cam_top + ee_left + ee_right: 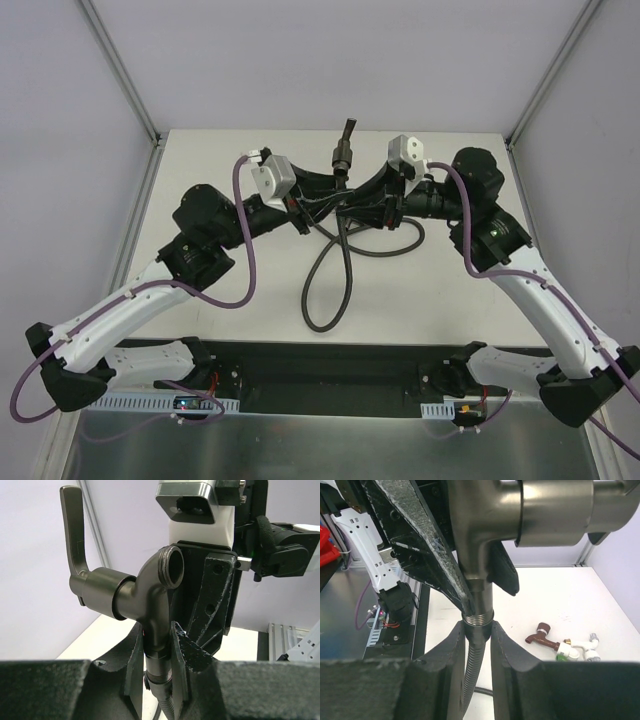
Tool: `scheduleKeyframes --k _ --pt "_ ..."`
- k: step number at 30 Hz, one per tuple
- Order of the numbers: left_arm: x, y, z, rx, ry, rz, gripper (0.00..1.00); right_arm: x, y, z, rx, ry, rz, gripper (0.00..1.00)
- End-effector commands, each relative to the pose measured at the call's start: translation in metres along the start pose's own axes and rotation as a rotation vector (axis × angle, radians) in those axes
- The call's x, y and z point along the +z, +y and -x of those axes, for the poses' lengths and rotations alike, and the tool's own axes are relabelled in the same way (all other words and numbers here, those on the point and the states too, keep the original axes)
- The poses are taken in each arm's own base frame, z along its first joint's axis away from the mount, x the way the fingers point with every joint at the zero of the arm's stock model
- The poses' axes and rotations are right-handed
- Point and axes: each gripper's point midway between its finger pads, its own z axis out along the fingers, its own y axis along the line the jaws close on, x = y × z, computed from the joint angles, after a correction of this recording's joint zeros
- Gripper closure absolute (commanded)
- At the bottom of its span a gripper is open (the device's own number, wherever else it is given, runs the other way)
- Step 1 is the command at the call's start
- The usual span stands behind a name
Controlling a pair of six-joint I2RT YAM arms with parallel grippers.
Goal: Install the water faucets
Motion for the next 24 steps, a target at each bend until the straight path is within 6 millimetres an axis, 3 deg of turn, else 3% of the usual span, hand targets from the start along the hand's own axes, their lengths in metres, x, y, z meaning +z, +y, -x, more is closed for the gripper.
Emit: scheduleKeyframes --k 1,9,24 --pt "0.0 0.006 -0.015 0.037 0.035 0.054 1.0 -0.011 0.007 0.047 -0.154 -0.118 -0.065 0.98" --pt "0.004 0.018 -0.023 0.009 0.051 0.172 1.0 -0.014 0.002 0.049 -0.179 -0.143 -0.183 0.98" --pt "0.012 0.015 -0.035 0.026 0.002 0.284 1.0 -0.02 -0.003 0.054 -0.176 -0.251 -0.387 0.98"
